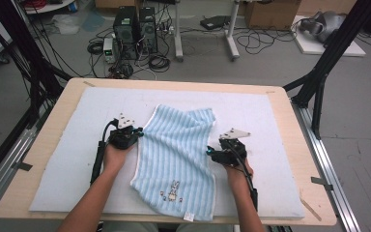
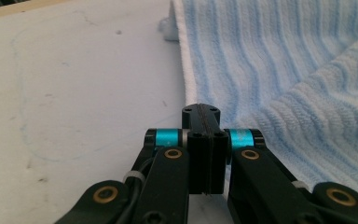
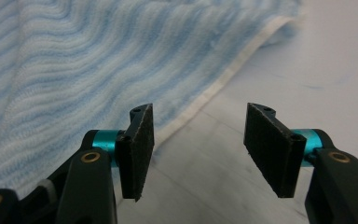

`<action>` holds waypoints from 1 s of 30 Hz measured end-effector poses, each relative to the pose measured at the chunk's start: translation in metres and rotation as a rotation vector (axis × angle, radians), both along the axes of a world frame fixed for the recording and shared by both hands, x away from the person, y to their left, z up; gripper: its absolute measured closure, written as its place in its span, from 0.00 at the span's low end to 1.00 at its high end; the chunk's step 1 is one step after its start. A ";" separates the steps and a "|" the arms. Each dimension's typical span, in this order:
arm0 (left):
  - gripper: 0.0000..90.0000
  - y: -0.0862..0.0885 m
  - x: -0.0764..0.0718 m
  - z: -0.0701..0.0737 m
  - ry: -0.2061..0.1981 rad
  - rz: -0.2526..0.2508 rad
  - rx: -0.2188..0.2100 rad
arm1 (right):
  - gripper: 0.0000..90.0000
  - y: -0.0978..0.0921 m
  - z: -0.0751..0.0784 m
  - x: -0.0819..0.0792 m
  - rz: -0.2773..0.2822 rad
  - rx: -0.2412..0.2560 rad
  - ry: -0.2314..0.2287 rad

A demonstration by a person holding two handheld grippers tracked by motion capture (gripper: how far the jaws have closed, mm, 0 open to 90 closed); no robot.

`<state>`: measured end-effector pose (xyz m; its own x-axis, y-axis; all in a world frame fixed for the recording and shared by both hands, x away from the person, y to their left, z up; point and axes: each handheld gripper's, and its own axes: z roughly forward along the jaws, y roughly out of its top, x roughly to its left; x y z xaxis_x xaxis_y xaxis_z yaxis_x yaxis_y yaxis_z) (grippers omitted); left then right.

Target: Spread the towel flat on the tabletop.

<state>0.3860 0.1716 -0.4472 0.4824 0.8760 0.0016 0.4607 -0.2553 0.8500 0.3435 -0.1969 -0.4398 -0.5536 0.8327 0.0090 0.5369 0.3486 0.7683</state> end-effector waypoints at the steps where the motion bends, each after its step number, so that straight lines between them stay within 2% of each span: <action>1: 1.00 0.001 0.000 0.000 -0.003 0.008 -0.002 | 0.52 0.005 -0.002 0.004 0.012 -0.002 0.012; 3: 1.00 0.005 0.001 0.001 -0.004 0.016 -0.008 | 0.59 0.016 -0.007 0.010 0.033 -0.027 0.039; 6: 1.00 0.009 0.003 0.000 -0.015 0.045 -0.021 | 0.88 0.026 -0.007 0.017 0.093 -0.040 0.028; 7: 1.00 0.011 0.004 0.000 -0.016 0.053 -0.026 | 0.95 0.029 -0.006 0.019 0.100 -0.052 0.029; 8: 1.00 0.011 0.006 -0.001 -0.017 0.056 -0.033 | 0.97 0.031 -0.005 0.022 0.102 -0.077 0.021; 11: 1.00 0.010 0.007 -0.001 -0.034 0.072 -0.028 | 0.98 0.035 -0.004 0.034 0.069 -0.097 0.011; 15: 1.00 0.011 0.008 -0.001 -0.060 0.085 -0.039 | 0.98 0.036 -0.006 0.049 -0.014 -0.112 -0.017; 21: 1.00 0.006 0.009 -0.001 -0.101 0.052 -0.056 | 0.98 0.039 -0.009 0.058 -0.118 -0.180 -0.083; 24: 1.00 0.000 0.015 0.002 -0.071 0.013 -0.051 | 0.98 0.036 -0.008 0.059 -0.183 -0.174 -0.127; 25: 0.99 -0.002 0.016 0.004 -0.080 0.014 -0.055 | 0.98 0.035 -0.008 0.060 -0.199 -0.180 -0.130; 26: 0.99 -0.004 0.015 0.005 -0.103 0.033 -0.039 | 0.98 0.034 -0.010 0.062 -0.206 -0.198 -0.125; 27: 0.90 -0.003 0.015 0.005 -0.099 0.039 -0.043 | 0.97 0.033 -0.011 0.062 -0.214 -0.204 -0.107; 28: 0.84 -0.002 0.016 0.004 -0.080 0.030 -0.049 | 0.96 0.030 -0.012 0.062 -0.215 -0.188 -0.097; 29: 0.79 0.000 0.016 0.002 -0.060 0.036 -0.049 | 0.93 0.029 -0.011 0.062 -0.213 -0.176 -0.092; 30: 0.70 0.003 0.016 0.002 -0.035 0.043 -0.066 | 0.87 0.029 -0.009 0.061 -0.206 -0.173 -0.097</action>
<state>0.4022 0.1743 -0.4456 0.4449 0.8947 -0.0403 0.4401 -0.1792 0.8799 0.4046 -0.1684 -0.4493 -0.3642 0.9123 -0.1874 0.5368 0.3701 0.7582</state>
